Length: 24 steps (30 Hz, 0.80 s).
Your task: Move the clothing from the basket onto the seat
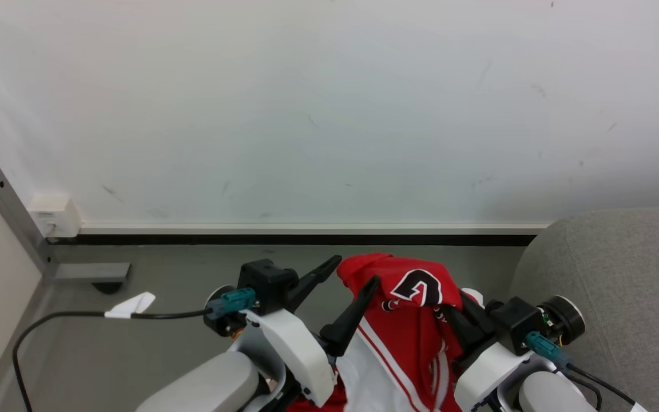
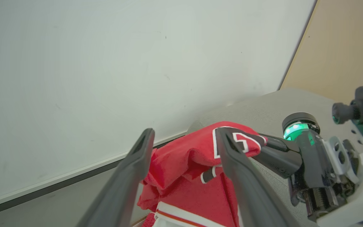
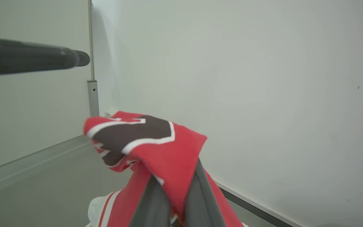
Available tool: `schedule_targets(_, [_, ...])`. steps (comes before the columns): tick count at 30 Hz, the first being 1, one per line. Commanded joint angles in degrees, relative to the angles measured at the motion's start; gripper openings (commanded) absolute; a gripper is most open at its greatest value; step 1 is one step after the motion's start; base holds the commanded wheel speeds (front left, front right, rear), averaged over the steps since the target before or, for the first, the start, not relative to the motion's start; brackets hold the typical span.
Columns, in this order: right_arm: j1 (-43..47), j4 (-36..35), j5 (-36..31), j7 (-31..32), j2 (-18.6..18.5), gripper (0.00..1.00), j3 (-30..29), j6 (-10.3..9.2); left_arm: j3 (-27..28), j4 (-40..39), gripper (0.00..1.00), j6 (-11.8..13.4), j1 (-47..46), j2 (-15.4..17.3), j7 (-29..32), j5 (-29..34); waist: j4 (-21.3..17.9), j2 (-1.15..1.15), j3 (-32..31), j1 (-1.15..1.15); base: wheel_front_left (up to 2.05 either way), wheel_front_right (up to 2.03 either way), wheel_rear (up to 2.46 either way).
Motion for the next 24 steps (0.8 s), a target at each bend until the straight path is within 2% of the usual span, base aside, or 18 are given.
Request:
schedule_targets(1, [0.2, -0.4, -0.4, 0.0, -0.5, 0.00, -0.6, -0.14, -0.1, 0.1, 1.00, 0.1, 0.7, 0.4, -0.6, -0.4, -0.2, 0.00, 0.1, 0.00, 0.00, 0.00, 0.00])
schedule_targets(11, [0.4, -2.0, -0.6, 0.0, -1.9, 0.00, -3.1, -0.14, -0.2, 0.2, 1.00, 0.3, 1.1, 0.6, -1.0, -0.6, -2.8, 0.00, 0.3, 0.00, 0.00, 0.00, 0.00])
schedule_targets(16, [0.4, -3.3, -0.3, 0.0, -3.0, 0.00, -3.9, -0.14, -0.3, 0.3, 1.00, 0.6, 2.0, 0.6, -1.8, -0.5, -6.0, 0.00, 0.4, 0.00, 0.00, 0.00, 0.00])
schedule_targets(24, [1.6, -6.6, 0.2, 0.0, -7.0, 0.00, -6.4, -0.14, -0.7, 0.2, 1.00, 0.2, 2.6, -0.6, -2.9, -0.2, -10.9, 0.00, 0.7, 0.00, 0.00, 0.00, 0.00])
